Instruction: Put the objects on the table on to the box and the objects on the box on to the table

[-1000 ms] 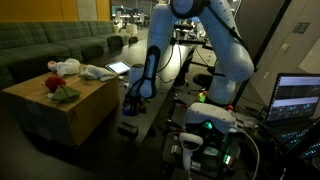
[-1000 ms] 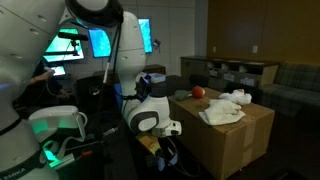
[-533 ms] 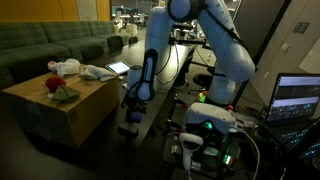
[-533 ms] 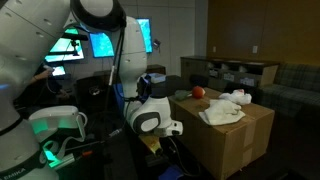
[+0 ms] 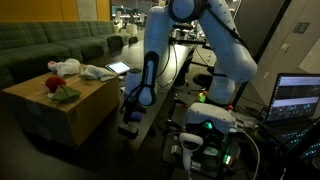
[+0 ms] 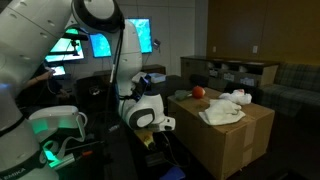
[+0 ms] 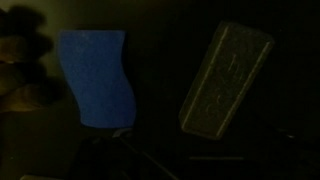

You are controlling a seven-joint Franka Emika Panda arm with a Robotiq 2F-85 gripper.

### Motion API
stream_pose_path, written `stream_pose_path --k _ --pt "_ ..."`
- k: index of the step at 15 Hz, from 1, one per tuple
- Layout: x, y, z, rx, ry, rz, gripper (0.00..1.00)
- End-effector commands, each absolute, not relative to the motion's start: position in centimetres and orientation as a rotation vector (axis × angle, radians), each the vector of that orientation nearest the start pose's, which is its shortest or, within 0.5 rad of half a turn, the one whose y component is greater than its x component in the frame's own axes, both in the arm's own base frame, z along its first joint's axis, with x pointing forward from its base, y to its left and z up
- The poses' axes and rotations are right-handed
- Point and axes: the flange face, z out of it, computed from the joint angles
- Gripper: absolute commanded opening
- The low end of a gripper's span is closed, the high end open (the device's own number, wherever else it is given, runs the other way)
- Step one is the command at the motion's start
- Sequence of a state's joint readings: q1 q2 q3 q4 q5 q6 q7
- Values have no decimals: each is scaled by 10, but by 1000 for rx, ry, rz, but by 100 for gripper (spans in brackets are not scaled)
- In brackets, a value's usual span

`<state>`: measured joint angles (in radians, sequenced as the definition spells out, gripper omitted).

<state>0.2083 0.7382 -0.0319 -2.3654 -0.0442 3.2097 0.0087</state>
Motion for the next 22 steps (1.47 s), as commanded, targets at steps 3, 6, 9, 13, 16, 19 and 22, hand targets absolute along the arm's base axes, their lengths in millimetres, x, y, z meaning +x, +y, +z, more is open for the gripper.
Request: stream_pose_path --k 3,6,9,13,16,19,22 --pt "453 105 18 -3123 -288 -164 100" --pt "447 110 9 -3103 -252 -136 100" --pt "443 118 1 -3073 -245 -109 100" --pt "441 123 -5 -3039 -243 -104 100" --pt "441 119 -13 -3025 -226 -100 100" --pt "443 117 -19 -3013 -213 -107 100" --pt "442 116 -22 -3007 -214 -114 100"
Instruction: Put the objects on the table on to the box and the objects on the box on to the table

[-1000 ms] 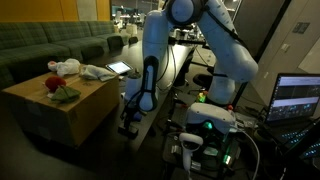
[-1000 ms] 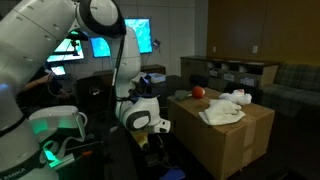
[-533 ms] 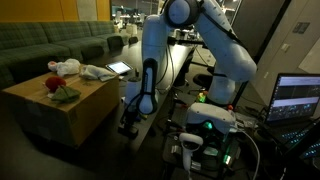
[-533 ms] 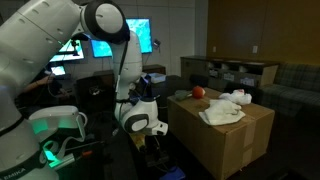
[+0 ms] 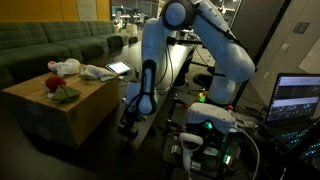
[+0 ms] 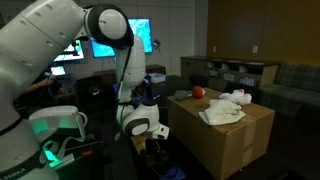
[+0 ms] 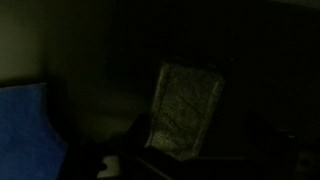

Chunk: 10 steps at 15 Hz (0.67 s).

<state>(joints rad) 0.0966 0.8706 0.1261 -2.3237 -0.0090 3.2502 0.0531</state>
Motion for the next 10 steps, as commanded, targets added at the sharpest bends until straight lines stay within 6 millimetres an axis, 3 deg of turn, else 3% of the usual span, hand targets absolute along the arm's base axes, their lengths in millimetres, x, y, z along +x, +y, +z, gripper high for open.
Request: stream_pose_path --k 1,10 --pt "443 117 -23 -3004 -217 -114 100" --pt "441 125 -28 -3020 -321 -124 100"
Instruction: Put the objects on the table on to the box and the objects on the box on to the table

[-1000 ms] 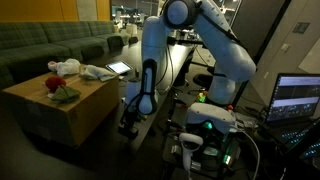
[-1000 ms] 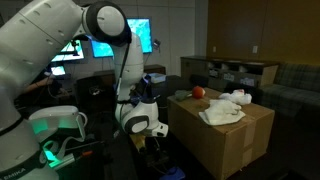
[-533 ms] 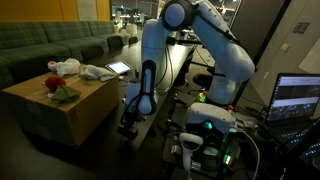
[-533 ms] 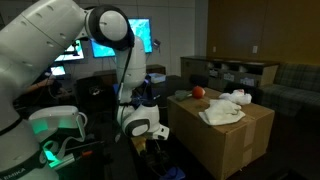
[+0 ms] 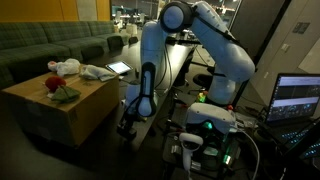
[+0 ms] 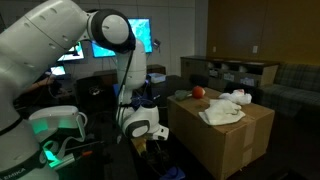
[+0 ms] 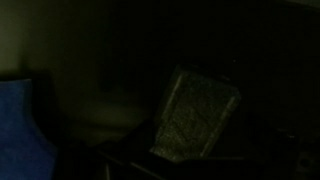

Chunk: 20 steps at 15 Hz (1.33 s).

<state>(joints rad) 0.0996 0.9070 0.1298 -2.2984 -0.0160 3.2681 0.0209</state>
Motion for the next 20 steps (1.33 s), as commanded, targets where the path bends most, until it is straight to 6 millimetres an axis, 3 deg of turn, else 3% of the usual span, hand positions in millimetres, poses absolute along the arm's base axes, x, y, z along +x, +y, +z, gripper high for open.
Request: stream_pose_path --k 1,12,20 --pt "441 126 -27 -3023 -337 -129 100" --pt "439 136 5 -3070 -514 -210 100" --pt "437 137 -4 -3056 -518 -172 100"
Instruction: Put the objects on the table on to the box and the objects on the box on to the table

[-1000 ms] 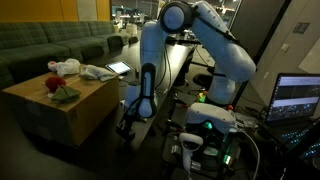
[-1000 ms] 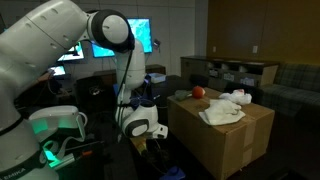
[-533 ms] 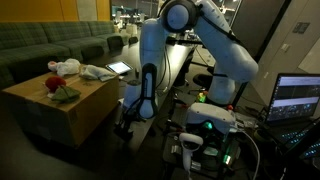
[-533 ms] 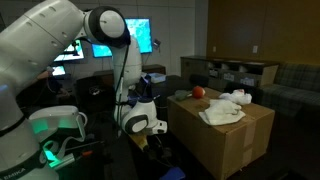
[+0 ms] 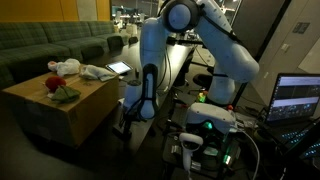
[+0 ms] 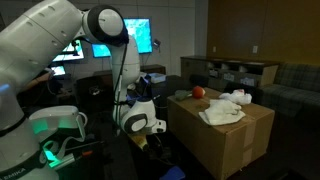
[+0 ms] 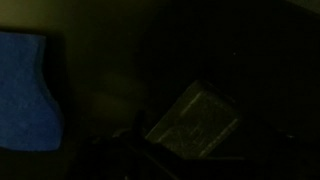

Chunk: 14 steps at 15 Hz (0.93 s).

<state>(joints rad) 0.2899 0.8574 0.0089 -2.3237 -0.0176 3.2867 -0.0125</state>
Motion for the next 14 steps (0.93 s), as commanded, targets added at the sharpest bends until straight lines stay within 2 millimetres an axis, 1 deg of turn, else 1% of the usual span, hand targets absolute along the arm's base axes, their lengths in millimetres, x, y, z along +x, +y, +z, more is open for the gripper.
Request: stream_pose_path --k 1,2,4,7,11,14 --pt "439 137 -2 -3051 -500 -180 100" --pt "441 137 1 -3044 -480 -185 100" --pt "450 133 6 -3041 -350 -189 100" --pt "464 129 5 -3023 -202 -173 100" --pt "474 122 0 -3014 -99 -157 100" --pt "476 123 -4 -3014 -67 -161 100"
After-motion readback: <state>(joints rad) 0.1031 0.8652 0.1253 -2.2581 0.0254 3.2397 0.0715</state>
